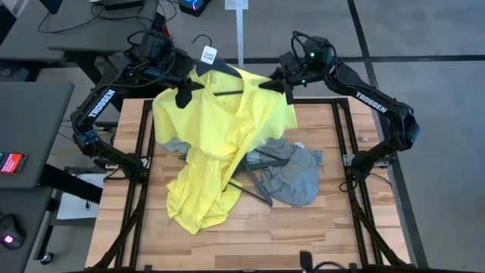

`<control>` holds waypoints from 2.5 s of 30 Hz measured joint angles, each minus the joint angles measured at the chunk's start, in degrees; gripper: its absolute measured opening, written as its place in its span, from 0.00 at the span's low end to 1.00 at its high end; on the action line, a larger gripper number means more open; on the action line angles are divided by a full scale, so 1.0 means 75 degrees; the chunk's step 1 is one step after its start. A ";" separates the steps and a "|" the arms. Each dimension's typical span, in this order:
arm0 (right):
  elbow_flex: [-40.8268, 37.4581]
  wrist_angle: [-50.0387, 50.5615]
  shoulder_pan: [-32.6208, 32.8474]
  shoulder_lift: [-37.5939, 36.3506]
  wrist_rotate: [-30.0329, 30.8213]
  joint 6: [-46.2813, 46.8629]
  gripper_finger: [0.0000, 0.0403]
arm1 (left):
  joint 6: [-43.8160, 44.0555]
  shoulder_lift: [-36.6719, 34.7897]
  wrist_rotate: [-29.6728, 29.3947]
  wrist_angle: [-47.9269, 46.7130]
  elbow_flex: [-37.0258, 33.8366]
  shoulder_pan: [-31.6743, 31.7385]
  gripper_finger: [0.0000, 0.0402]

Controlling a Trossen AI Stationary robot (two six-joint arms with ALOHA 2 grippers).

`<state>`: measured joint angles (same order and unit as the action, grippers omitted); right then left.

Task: Hang clothes
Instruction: Hang the yellow shirt on the rack

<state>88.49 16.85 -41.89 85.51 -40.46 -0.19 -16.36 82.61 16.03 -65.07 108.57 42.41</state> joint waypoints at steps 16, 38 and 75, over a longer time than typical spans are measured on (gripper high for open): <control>0.0006 -0.2130 -0.1395 0.0164 -0.0095 0.0129 0.08 | -0.1006 -0.0009 -0.3860 0.2468 0.0816 0.0220 0.36; 0.0342 -0.2648 -0.1757 0.0782 -0.0434 0.0628 0.08 | -0.1290 -0.0102 -0.2871 0.1322 0.0988 0.0400 0.36; 0.4744 -0.1656 -0.2844 0.3978 -0.0401 0.0648 0.08 | -0.0785 -0.0082 -0.2626 0.0362 0.0973 0.0394 0.36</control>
<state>124.07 4.44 -63.22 115.35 -43.46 4.67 -22.25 82.00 -3.66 -62.36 115.87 45.36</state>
